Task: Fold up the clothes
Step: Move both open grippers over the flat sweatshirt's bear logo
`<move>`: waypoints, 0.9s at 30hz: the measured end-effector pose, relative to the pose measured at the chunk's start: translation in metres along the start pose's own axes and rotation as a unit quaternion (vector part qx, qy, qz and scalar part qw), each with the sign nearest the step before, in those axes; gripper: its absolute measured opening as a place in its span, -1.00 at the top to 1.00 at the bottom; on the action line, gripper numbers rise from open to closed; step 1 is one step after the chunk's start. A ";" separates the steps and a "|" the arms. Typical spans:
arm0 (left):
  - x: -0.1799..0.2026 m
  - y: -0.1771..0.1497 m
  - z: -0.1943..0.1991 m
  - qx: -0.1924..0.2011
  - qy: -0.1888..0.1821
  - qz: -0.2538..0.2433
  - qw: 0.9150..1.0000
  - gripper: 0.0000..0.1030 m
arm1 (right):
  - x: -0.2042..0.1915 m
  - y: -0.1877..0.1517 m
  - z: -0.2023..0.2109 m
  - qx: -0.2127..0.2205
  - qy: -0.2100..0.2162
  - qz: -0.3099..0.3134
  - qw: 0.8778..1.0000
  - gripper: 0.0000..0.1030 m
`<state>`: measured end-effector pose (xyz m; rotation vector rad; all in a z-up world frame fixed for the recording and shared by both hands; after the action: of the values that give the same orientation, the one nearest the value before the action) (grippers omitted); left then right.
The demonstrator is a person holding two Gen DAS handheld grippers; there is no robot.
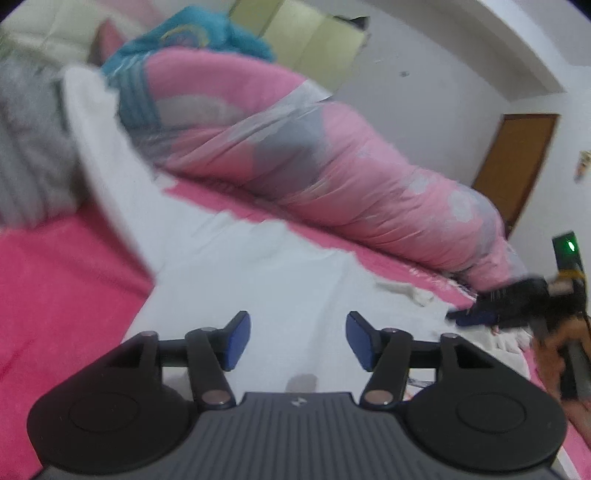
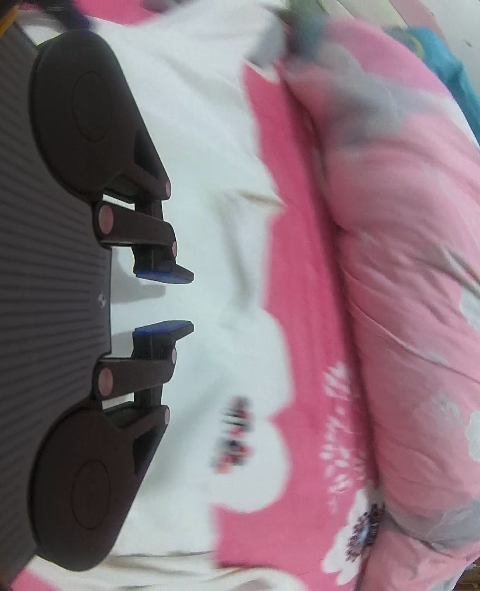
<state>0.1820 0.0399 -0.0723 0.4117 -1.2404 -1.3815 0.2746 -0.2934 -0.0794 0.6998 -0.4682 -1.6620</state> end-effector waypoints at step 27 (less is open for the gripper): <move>0.056 -0.057 -0.042 -0.150 0.069 -0.177 0.970 -1.00 | -0.027 -0.109 0.017 0.101 -0.082 0.076 0.989 -0.61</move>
<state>0.1733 -0.0403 -0.1130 0.5235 -0.8515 -1.7828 0.1864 -0.2457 -0.1328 0.6593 -0.7973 -1.5470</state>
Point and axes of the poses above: each gripper's, at about its wrist camera, not at the fingertips, and z roughly against the way its jaws point, x to its right, y to its top, the point moved 7 cm from there along -z, roughly the way its jaws point, and after that the axes turned 2 degrees about -y, right-handed, at the moved point
